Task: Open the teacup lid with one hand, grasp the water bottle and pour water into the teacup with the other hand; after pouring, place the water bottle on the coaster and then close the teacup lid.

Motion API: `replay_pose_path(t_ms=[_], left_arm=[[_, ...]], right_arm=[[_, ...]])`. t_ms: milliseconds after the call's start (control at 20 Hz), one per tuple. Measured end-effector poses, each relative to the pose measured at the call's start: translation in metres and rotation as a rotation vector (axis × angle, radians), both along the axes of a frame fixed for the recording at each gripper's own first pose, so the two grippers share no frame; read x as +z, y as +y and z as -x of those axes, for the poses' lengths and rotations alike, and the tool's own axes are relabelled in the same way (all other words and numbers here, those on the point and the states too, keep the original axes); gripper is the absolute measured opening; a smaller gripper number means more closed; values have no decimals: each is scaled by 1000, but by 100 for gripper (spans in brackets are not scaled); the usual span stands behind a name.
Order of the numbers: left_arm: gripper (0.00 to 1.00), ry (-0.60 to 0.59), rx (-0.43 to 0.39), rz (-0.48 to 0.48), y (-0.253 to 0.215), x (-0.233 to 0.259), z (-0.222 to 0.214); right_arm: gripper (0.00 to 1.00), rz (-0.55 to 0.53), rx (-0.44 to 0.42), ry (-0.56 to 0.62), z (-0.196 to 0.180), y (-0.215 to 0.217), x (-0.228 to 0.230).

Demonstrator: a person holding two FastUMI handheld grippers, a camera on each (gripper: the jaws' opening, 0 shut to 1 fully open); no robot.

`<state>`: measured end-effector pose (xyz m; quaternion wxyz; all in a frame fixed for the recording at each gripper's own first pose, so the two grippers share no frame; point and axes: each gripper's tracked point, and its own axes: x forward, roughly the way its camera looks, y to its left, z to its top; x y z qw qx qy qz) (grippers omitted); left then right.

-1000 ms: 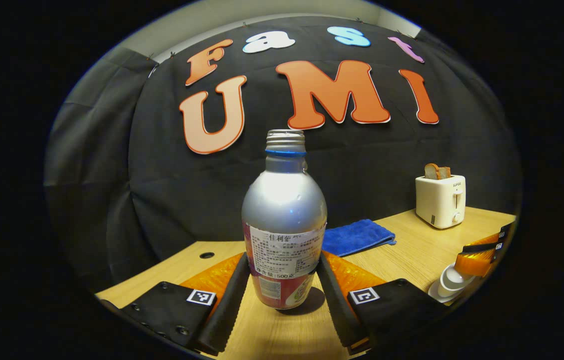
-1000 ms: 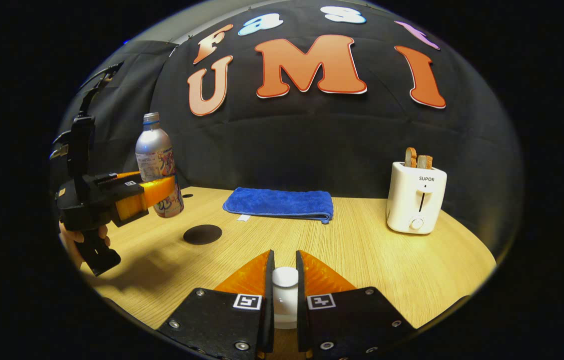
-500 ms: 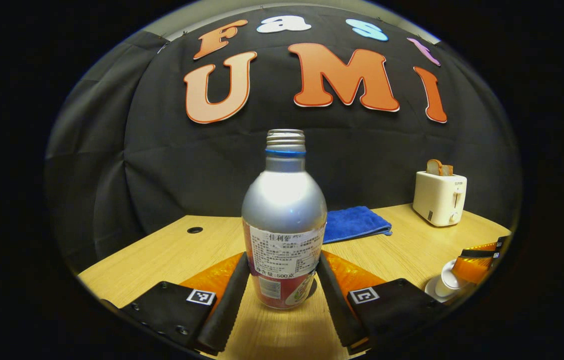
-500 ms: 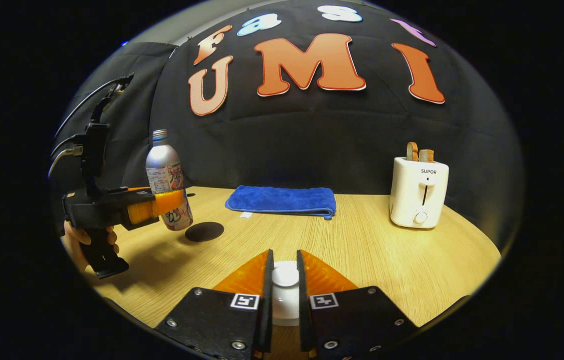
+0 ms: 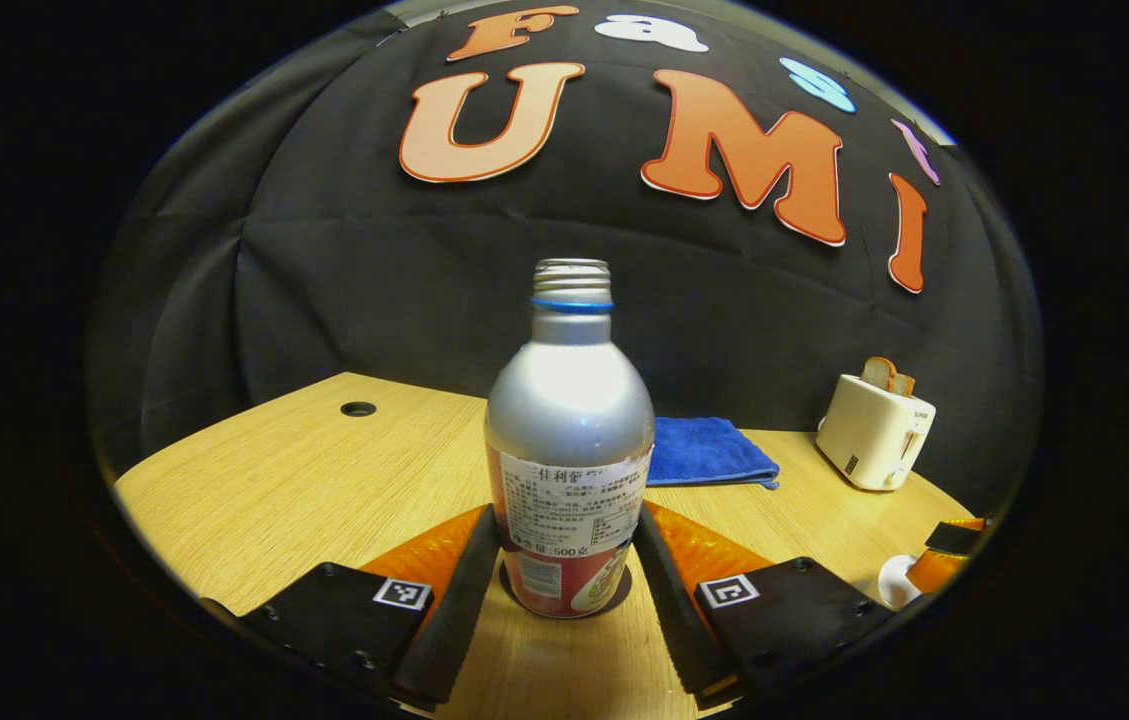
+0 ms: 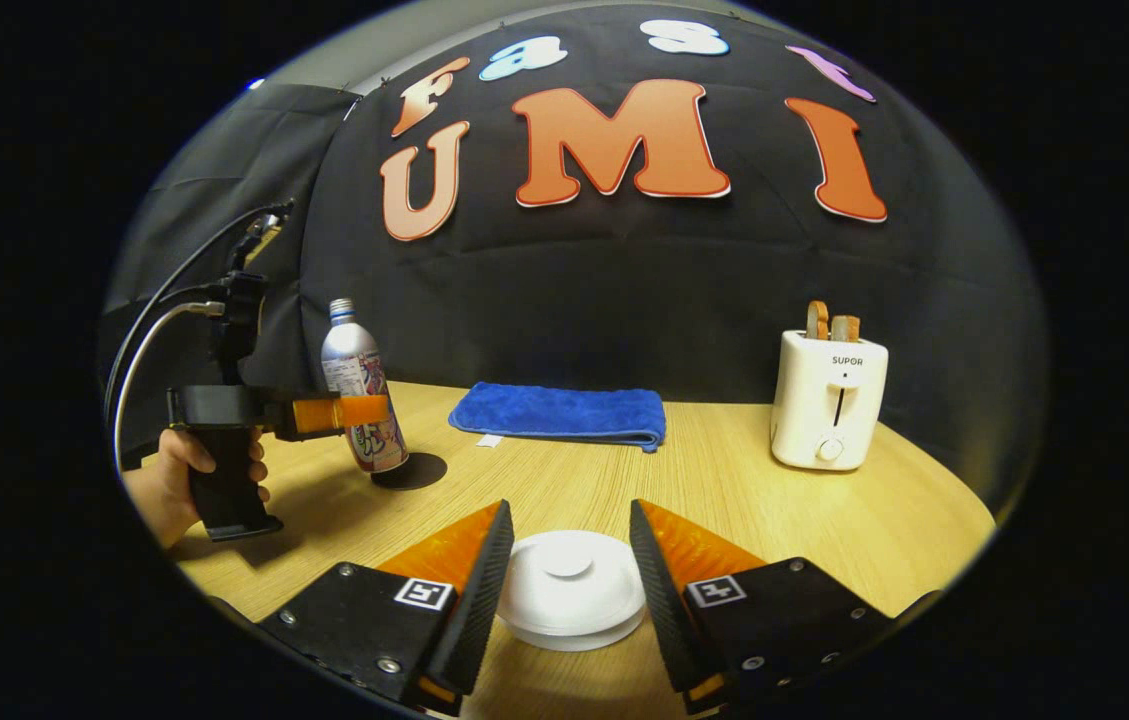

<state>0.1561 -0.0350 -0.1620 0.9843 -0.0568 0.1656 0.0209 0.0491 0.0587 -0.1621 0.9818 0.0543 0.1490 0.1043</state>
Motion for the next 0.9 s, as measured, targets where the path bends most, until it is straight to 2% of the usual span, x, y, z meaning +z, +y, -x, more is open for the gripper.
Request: replay_pose_path(t_ms=[150,250,450,600,750,850,900], left_arm=[[82,8,-7,-27,2,-5,-12],[82,24,-24,-45,-3,-12,-18],[83,50,-27,-66,-6,-27,-30],[84,82,-62,-86,-13,-31,-27],[90,76,-67,-81,-14,-28,-26],[98,80,-74,-77,-16,-27,-23],[98,87,-76,-91,-15,-26,-20]], right_arm=[[82,-10,1,-36,2,-5,16],[85,-9,-5,-46,2,-10,20],[86,-10,-15,-60,4,-18,27],[86,-26,-29,-60,2,-20,28],[86,-32,-41,-63,2,-20,32],[86,-32,-49,-70,4,-22,37],[86,-32,-52,-73,4,-22,39]])
